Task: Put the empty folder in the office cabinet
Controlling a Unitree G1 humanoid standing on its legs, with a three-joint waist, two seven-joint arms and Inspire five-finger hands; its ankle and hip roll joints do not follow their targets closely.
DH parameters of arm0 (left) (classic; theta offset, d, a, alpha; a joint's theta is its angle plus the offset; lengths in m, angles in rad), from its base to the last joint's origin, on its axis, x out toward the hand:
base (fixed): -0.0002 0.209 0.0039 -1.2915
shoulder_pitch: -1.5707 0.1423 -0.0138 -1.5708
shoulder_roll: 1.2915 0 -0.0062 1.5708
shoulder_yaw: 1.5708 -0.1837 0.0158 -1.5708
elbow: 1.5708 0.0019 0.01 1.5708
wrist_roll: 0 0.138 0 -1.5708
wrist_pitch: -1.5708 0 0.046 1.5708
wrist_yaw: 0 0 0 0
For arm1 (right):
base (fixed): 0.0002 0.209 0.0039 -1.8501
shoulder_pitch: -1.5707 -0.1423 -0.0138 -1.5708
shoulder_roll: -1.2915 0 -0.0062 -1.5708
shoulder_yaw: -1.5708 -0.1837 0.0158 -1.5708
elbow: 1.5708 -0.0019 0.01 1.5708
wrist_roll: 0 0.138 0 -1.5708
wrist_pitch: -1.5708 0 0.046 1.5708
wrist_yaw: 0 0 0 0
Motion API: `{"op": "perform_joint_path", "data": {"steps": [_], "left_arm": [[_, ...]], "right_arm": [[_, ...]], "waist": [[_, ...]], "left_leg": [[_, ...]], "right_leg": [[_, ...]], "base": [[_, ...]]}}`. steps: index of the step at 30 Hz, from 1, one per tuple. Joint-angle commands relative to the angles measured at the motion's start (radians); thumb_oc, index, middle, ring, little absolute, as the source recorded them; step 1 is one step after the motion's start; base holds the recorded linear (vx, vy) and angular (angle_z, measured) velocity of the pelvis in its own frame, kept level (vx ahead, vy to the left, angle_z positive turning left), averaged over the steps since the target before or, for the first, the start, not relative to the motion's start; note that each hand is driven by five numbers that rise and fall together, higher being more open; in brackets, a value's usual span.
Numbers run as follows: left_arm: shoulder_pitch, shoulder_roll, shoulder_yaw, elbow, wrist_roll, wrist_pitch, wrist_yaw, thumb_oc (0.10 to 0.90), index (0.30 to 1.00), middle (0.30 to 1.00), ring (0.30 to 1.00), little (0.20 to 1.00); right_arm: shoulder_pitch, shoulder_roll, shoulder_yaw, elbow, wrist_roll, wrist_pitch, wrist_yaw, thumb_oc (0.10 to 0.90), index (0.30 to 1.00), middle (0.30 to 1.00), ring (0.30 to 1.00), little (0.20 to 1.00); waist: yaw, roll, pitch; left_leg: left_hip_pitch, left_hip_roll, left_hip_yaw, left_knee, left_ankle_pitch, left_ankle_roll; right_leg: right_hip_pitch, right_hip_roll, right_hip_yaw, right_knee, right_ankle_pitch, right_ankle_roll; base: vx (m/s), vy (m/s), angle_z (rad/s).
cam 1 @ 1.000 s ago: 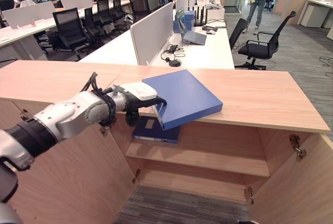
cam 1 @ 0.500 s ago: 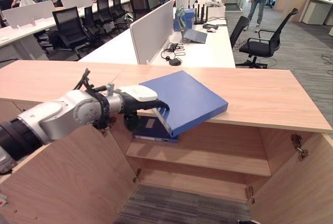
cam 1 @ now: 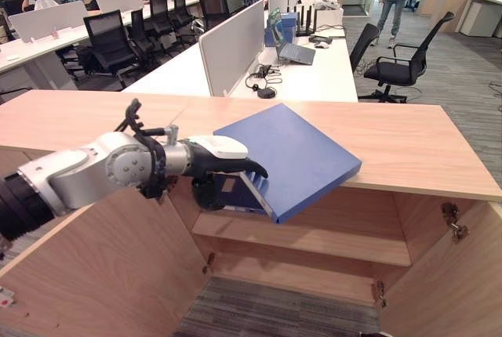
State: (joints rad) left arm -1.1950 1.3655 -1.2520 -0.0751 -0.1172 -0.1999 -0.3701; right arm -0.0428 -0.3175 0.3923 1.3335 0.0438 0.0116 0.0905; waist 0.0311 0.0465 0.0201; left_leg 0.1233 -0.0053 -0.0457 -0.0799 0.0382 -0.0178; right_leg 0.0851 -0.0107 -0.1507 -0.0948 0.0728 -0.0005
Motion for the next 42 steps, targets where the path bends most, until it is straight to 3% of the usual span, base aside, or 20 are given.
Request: {"op": "perform_joint_path", "data": {"steps": [1, 5, 6, 12, 23, 27, 28, 31, 32, 33, 34, 35, 36, 38, 42], "left_arm": [[-0.143, 0.043, 0.099, 0.098, -0.1, 0.007, 0.103, 0.8, 0.9, 0.9, 0.9, 0.9], [-0.183, -0.004, 0.171, 0.188, -0.13, 0.001, 0.186, 0.8, 0.9, 0.9, 0.9, 0.9], [-0.216, -0.039, 0.196, 0.276, -0.113, 0.001, 0.238, 0.8, 0.9, 0.9, 0.9, 0.9], [-0.126, -0.125, 0.386, 0.433, 0.08, 0.036, 0.404, 0.8, 0.9, 0.9, 0.9, 0.9], [0.085, -0.222, 0.682, 0.363, 0.207, 0.082, 0.521, 0.8, 0.9, 0.9, 0.9, 0.9], [0.268, -0.26, 0.893, 0.212, 0.182, 0.062, 0.571, 0.8, 0.9, 0.9, 0.9, 0.9], [0.274, -0.26, 0.898, 0.21, 0.182, 0.062, 0.571, 0.8, 0.9, 0.9, 0.9, 0.9], [0.438, -0.338, 1.087, 0.105, 0.191, 0.058, 0.638, 0.8, 0.9, 0.9, 0.9, 0.9], [0.455, -0.34, 1.103, 0.096, 0.193, 0.061, 0.636, 0.8, 0.9, 0.9, 0.9, 0.9], [0.637, -0.489, 1.275, -0.018, 0.212, 0.057, 0.69, 0.8, 0.9, 0.9, 0.9, 0.9], [0.699, -0.544, 1.327, -0.063, 0.224, 0.055, 0.709, 0.8, 0.9, 0.9, 0.9, 0.9], [0.702, -0.545, 1.33, -0.065, 0.224, 0.056, 0.708, 0.8, 0.9, 0.9, 0.9, 0.9], [0.814, -0.643, 1.401, -0.132, 0.232, 0.035, 0.731, 0.8, 0.9, 0.9, 0.9, 0.9], [0.931, -0.711, 1.456, -0.191, 0.263, 0.032, 0.736, 0.8, 0.9, 0.9, 0.9, 0.9], [1.082, -0.769, 1.489, -0.28, 0.364, 0.009, 0.778, 0.8, 0.9, 0.9, 0.9, 0.9]], "right_arm": [[0.043, 0.07, 0.071, 0.033, 0.013, 0.009, 0.045, 0.8, 0.9, 0.9, 0.9, 0.9], [0.045, 0.066, 0.077, 0.024, 0.027, 0.005, 0.044, 0.8, 0.9, 0.9, 0.9, 0.9], [0.045, 0.061, 0.08, 0.015, 0.032, 0.004, 0.043, 0.8, 0.9, 0.9, 0.9, 0.9], [0.042, 0.054, 0.074, -0.019, 0.026, 0.001, 0.022, 0.8, 0.9, 0.9, 0.9, 0.9], [0.038, 0.048, 0.039, -0.039, 0.022, 0.002, -0.006, 0.8, 0.9, 0.9, 0.9, 0.9], [0.051, 0.059, 0.022, -0.04, 0.008, 0.004, -0.018, 0.8, 0.9, 0.9, 0.9, 0.9], [0.051, 0.057, 0.023, -0.04, 0.008, 0.004, -0.018, 0.8, 0.9, 0.9, 0.9, 0.9], [0.058, 0.074, 0.005, -0.042, -0.004, 0.003, -0.03, 0.8, 0.9, 0.9, 0.9, 0.9], [0.059, 0.069, 0.008, -0.042, -0.004, 0.003, -0.03, 0.8, 0.9, 0.9, 0.9, 0.9], [0.066, 0.079, -0.003, -0.046, -0.017, 0.004, -0.045, 0.8, 0.9, 0.9, 0.9, 0.9], [0.07, 0.084, -0.009, -0.051, -0.021, 0.004, -0.049, 0.8, 0.9, 0.9, 0.9, 0.9], [0.07, 0.083, -0.008, -0.052, -0.021, 0.004, -0.049, 0.8, 0.9, 0.9, 0.9, 0.9], [0.073, 0.097, -0.03, -0.058, -0.029, 0.003, -0.058, 0.8, 0.9, 0.9, 0.9, 0.9], [0.081, 0.098, -0.041, -0.07, -0.035, -0.001, -0.067, 0.8, 0.9, 0.9, 0.9, 0.9], [0.099, 0.107, -0.041, -0.086, -0.036, -0.01, -0.093, 0.8, 0.9, 0.9, 0.9, 0.9]], "waist": [[-0.008, -0.022, 0.024], [-0.012, -0.022, 0.023], [-0.016, -0.023, 0.022], [-0.021, -0.034, 0.028], [-0.028, -0.043, 0.036], [-0.024, -0.054, 0.038], [-0.026, -0.053, 0.038], [-0.015, -0.069, 0.041], [-0.018, -0.065, 0.039], [-0.014, -0.073, 0.041], [-0.011, -0.077, 0.042], [-0.012, -0.076, 0.041], [-0.001, -0.089, 0.047], [0.004, -0.092, 0.05], [0.017, -0.101, 0.059]], "left_leg": [[0.038, 0.034, -0.026, -0.007, -0.089, -0.039], [0.038, 0.034, -0.028, -0.007, -0.087, -0.04], [0.039, 0.034, -0.027, -0.007, -0.087, -0.041], [0.036, 0.035, -0.024, -0.007, -0.086, -0.041], [0.044, 0.036, -0.017, -0.007, -0.096, -0.038], [0.049, 0.036, -0.013, -0.007, -0.103, -0.037], [0.05, 0.036, -0.013, -0.007, -0.103, -0.037], [0.045, 0.034, -0.011, -0.007, -0.097, -0.037], [0.044, 0.034, -0.01, -0.007, -0.097, -0.037], [0.044, 0.034, -0.013, -0.007, -0.102, -0.036], [0.044, 0.035, -0.014, -0.007, -0.104, -0.035], [0.044, 0.035, -0.014, -0.007, -0.104, -0.035], [0.043, 0.035, -0.018, -0.007, -0.107, -0.034], [0.041, 0.035, -0.019, -0.007, -0.109, -0.034], [0.036, 0.035, -0.025, -0.007, -0.11, -0.033]], "right_leg": [[0.084, -0.118, -0.016, 0.008, -0.06, 0.163], [0.084, -0.119, -0.015, 0.008, -0.059, 0.163], [0.083, -0.119, -0.015, 0.008, -0.059, 0.164], [0.081, -0.115, -0.012, 0.008, -0.065, 0.161], [0.088, -0.111, -0.008, 0.008, -0.072, 0.154], [0.09, -0.111, -0.003, 0.008, -0.075, 0.149], [0.09, -0.111, -0.003, 0.008, -0.075, 0.149], [0.086, -0.112, -0.004, 0.008, -0.069, 0.143], [0.085, -0.112, -0.004, 0.008, -0.069, 0.143], [0.086, -0.111, 0.0, 0.008, -0.073, 0.137], [0.086, -0.111, 0.0, 0.008, -0.073, 0.136], [0.086, -0.111, 0.0, 0.008, -0.073, 0.136], [0.086, -0.11, -0.001, 0.008, -0.074, 0.132], [0.086, -0.109, -0.002, 0.008, -0.075, 0.13], [0.085, -0.107, -0.005, 0.008, -0.075, 0.128]], "base": [[0.0, 0.0, 0.0], [0.0, 0.0, 0.0], [0.0, 0.0, 0.0], [0.0, 0.0, 0.0], [0.0, 0.0, 0.0], [0.01, 0.002, -0.02], [0.0, 0.0, 0.0], [0.0, 0.0, -0.01], [0.0, 0.0, 0.0], [0.03, 0.005, -0.05], [0.03, 0.004, -0.08], [0.0, 0.0, 0.0], [0.0, 0.0, 0.0], [0.0, 0.006, 0.03], [0.0, 0.0, 0.02]]}}
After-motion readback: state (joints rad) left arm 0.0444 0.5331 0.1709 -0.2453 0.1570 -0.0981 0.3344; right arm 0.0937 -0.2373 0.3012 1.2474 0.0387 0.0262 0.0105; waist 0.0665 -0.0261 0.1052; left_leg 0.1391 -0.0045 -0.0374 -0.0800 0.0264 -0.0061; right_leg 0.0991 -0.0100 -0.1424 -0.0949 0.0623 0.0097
